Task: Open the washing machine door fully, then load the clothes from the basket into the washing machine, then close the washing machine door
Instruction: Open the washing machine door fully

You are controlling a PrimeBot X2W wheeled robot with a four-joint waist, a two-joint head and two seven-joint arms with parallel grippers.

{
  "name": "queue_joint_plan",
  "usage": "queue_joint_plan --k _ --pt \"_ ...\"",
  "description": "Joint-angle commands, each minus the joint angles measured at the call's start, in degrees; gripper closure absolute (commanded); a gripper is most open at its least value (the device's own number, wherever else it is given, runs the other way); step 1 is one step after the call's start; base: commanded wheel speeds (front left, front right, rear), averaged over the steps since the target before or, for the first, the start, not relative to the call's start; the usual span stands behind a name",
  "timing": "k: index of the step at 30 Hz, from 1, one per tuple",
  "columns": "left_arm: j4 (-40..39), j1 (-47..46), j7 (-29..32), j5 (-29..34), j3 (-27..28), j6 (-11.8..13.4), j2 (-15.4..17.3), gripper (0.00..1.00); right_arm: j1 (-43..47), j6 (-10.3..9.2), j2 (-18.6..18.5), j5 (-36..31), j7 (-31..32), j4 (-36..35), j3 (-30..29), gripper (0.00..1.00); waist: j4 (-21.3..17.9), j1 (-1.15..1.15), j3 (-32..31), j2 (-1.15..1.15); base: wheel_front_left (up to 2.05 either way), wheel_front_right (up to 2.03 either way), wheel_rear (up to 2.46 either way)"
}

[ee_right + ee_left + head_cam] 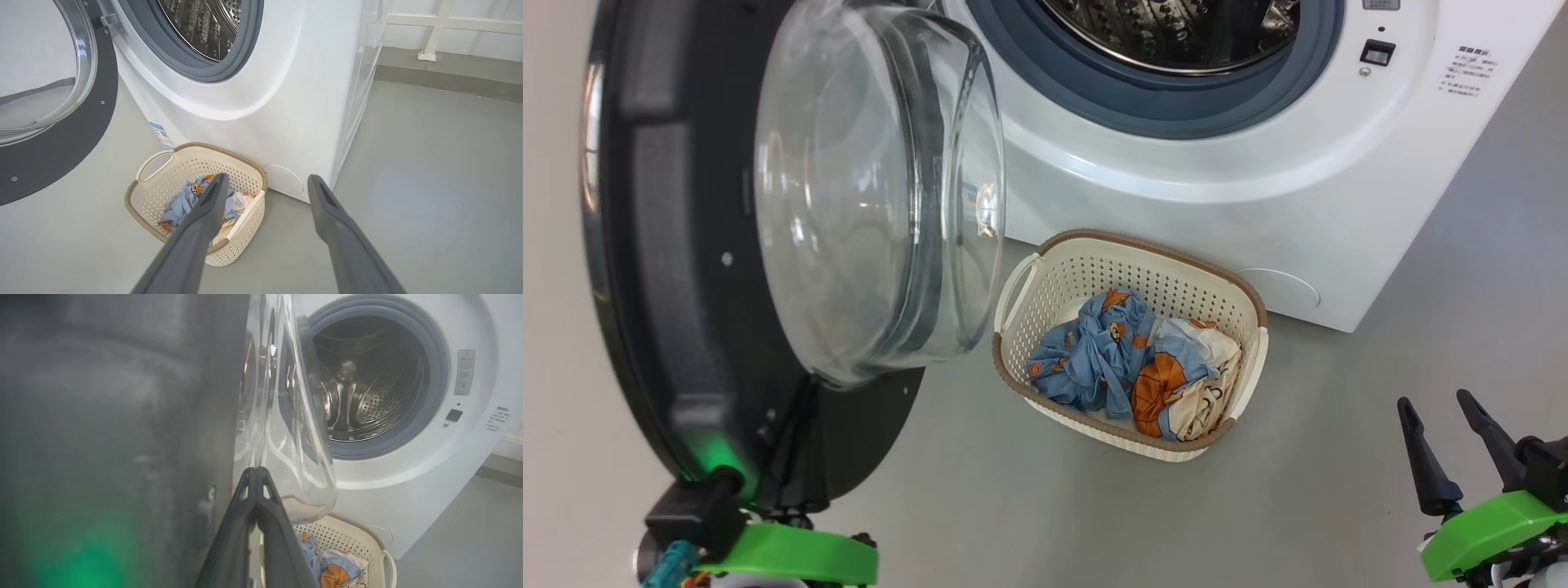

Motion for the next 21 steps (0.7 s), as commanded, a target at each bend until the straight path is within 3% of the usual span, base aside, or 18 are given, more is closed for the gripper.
queue_joint_plan --k 1,12,21 --pt "-1.54 -0.18 -0.39 0.99 3.97 0.82 1.98 1.0 -1.28 0.55 -1.05 -0.49 -0.69 -1.42 1.31 0.0 -0.08 0.0 0.19 0.0 0.0 0.0 0.0" --pt "-1.82 1.62 -0.39 1.66 11.0 2.35 3.14 1.0 -1.21 0.55 -1.46 -0.39 -0.69 -1.35 1.14 0.0 0.01 0.0 0.73 0.0 0.0 0.0 0.0" --pt "-0.38 0.96 -0.39 2.18 16.64 2.12 4.61 1.0 -1.07 0.55 -1.71 -0.32 -0.69 -1.3 1.39 0.0 0.49 0.0 0.53 0.0 0.0 0.0 0.0"
